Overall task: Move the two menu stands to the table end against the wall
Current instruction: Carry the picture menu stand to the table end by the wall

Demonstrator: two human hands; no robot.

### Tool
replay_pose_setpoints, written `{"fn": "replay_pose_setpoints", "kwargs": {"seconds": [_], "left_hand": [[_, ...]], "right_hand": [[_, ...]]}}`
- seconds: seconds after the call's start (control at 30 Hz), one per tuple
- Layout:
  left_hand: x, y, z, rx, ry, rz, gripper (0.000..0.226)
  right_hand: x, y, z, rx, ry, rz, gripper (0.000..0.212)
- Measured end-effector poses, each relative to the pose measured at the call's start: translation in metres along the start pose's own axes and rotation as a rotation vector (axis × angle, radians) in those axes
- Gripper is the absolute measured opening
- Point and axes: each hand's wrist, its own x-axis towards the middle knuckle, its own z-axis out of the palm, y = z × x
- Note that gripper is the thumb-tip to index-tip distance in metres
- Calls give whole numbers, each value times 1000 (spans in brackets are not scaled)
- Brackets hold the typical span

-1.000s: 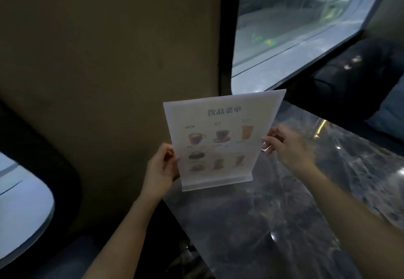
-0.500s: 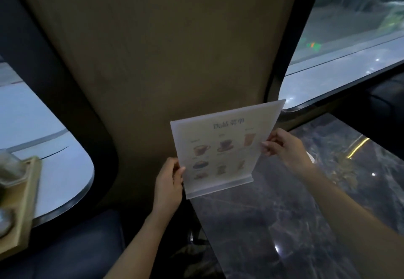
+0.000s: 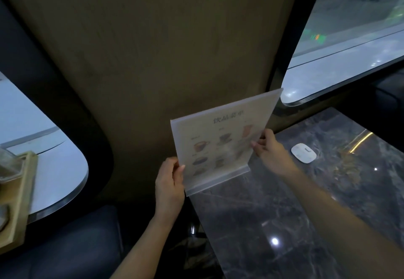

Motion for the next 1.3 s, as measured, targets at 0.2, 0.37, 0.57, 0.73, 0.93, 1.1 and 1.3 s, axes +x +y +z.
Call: {"fn": "replay_pose_setpoints", "kwargs": {"seconds": [0.2,0.37,0.57,0.73,0.93,1.1,1.3], "left_hand": [[5,2,5,57,28,-18,30],[11,0,9,81,36,-15,28],[20,-4,11,72,30,-8,16],[28,-6,9,55,34,-10,18],[29,-3,5,118,-2,-20,32],[28,-7,7,141,6,-80,14],[24,-13,6,283,41,-137,24]], "right_hand": [[21,-9,4,35,-25,56,41],[31,-11,6,86,-12,63,44],[35,-5,7,118,17,66,44],[34,-3,9,163,27,48,48],[36,2,8,162,5,44,56],[34,3,9,125,-7,21,66],[29,8,4,-27,-17,-25,70]]}}
